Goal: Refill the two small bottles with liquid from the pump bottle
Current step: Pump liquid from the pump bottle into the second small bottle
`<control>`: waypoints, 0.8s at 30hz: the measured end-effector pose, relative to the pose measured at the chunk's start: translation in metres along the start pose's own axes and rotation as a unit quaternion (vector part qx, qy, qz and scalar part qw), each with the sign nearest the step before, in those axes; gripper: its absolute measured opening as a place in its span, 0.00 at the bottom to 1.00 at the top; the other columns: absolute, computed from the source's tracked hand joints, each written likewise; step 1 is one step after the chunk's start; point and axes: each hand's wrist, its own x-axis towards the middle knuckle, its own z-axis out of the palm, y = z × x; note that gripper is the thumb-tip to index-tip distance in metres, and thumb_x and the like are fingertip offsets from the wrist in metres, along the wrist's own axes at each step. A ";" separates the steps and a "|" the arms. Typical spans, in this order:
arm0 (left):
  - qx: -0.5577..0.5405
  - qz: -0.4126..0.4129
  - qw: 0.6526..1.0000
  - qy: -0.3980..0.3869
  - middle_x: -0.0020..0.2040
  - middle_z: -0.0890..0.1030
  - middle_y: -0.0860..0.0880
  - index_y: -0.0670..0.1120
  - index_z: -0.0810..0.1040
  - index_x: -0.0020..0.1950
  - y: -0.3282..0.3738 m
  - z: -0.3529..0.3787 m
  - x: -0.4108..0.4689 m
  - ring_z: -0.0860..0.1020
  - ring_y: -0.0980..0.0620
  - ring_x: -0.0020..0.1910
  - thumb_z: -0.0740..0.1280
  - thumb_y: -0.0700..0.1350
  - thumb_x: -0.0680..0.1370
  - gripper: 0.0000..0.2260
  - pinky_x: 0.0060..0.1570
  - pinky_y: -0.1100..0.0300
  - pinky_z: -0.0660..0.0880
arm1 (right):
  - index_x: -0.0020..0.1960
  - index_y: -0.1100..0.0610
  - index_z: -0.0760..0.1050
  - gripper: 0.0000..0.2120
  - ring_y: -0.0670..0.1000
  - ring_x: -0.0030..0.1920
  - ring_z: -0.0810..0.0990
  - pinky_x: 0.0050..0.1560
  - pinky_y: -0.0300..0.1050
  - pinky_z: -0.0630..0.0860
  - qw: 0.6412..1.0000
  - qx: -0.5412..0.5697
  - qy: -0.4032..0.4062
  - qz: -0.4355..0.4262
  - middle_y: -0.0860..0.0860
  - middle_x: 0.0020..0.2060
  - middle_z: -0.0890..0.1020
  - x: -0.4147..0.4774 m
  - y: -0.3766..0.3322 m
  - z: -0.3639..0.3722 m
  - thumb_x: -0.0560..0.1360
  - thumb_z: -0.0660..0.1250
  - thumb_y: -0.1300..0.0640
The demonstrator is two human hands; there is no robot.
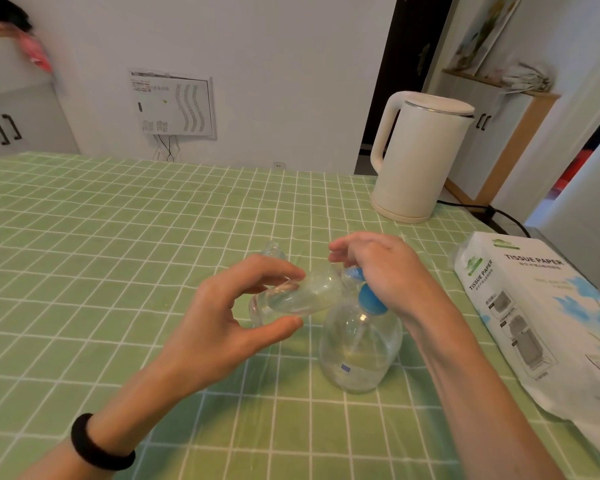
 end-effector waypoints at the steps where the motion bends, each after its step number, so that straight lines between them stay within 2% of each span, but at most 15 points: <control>1: 0.000 -0.001 1.000 0.000 0.59 0.85 0.57 0.50 0.82 0.64 0.000 0.000 0.000 0.84 0.52 0.59 0.76 0.50 0.73 0.20 0.59 0.49 0.81 | 0.51 0.47 0.84 0.15 0.40 0.56 0.79 0.65 0.47 0.74 1.000 0.001 -0.006 0.006 0.41 0.51 0.85 -0.001 0.001 0.000 0.79 0.58 0.58; 5: 0.000 0.001 1.000 -0.002 0.59 0.85 0.58 0.50 0.82 0.64 0.003 0.000 0.000 0.84 0.52 0.60 0.76 0.51 0.73 0.19 0.60 0.49 0.81 | 0.50 0.44 0.82 0.15 0.38 0.55 0.78 0.64 0.46 0.73 1.000 -0.003 -0.005 -0.004 0.40 0.52 0.84 -0.002 0.000 0.000 0.80 0.58 0.57; 7: 0.000 0.002 1.000 0.000 0.59 0.85 0.58 0.51 0.82 0.64 0.003 0.000 0.000 0.84 0.53 0.60 0.76 0.51 0.73 0.20 0.60 0.50 0.81 | 0.50 0.44 0.82 0.15 0.37 0.53 0.78 0.59 0.44 0.74 1.000 -0.004 0.006 -0.013 0.39 0.51 0.85 -0.001 0.000 -0.001 0.80 0.58 0.55; 9: -0.001 0.005 1.000 0.004 0.60 0.85 0.58 0.52 0.81 0.64 0.003 -0.001 0.000 0.84 0.53 0.60 0.76 0.51 0.73 0.20 0.60 0.51 0.81 | 0.52 0.45 0.84 0.15 0.37 0.47 0.80 0.51 0.41 0.74 0.999 -0.013 0.021 -0.023 0.38 0.46 0.86 -0.001 0.000 -0.002 0.79 0.58 0.54; 11: -0.001 0.007 1.000 0.005 0.60 0.84 0.58 0.52 0.81 0.64 0.003 0.000 0.001 0.84 0.53 0.60 0.76 0.51 0.73 0.20 0.60 0.50 0.82 | 0.54 0.45 0.84 0.16 0.40 0.44 0.82 0.47 0.42 0.76 0.999 -0.017 0.027 -0.024 0.39 0.44 0.87 -0.001 -0.001 -0.003 0.79 0.58 0.53; 13: 0.000 0.004 1.000 0.003 0.60 0.84 0.58 0.52 0.81 0.64 0.002 0.000 0.001 0.84 0.53 0.60 0.76 0.51 0.73 0.19 0.60 0.49 0.82 | 0.53 0.46 0.84 0.16 0.41 0.48 0.82 0.51 0.43 0.76 1.000 -0.010 0.022 -0.020 0.42 0.47 0.87 0.000 -0.001 -0.002 0.80 0.58 0.55; 16: 0.002 0.000 1.000 0.000 0.60 0.84 0.58 0.53 0.82 0.64 0.002 -0.001 0.001 0.84 0.52 0.60 0.76 0.51 0.73 0.19 0.59 0.47 0.82 | 0.51 0.47 0.84 0.16 0.39 0.53 0.80 0.55 0.41 0.74 1.000 0.006 0.005 -0.007 0.41 0.50 0.86 0.001 -0.001 -0.001 0.79 0.58 0.58; 19: 0.006 -0.003 1.000 -0.003 0.59 0.85 0.58 0.51 0.82 0.64 0.002 -0.001 0.001 0.84 0.52 0.60 0.76 0.51 0.73 0.19 0.59 0.45 0.82 | 0.50 0.47 0.84 0.15 0.40 0.54 0.80 0.55 0.41 0.74 1.000 0.015 -0.004 0.006 0.41 0.49 0.86 -0.001 0.000 -0.001 0.79 0.59 0.59; 24: 0.003 -0.002 1.000 -0.001 0.59 0.85 0.58 0.52 0.82 0.64 0.003 -0.001 0.000 0.84 0.51 0.60 0.76 0.51 0.73 0.19 0.59 0.45 0.82 | 0.51 0.46 0.84 0.14 0.36 0.52 0.79 0.51 0.36 0.72 1.000 0.009 0.007 -0.014 0.39 0.50 0.85 -0.003 -0.001 -0.003 0.80 0.59 0.55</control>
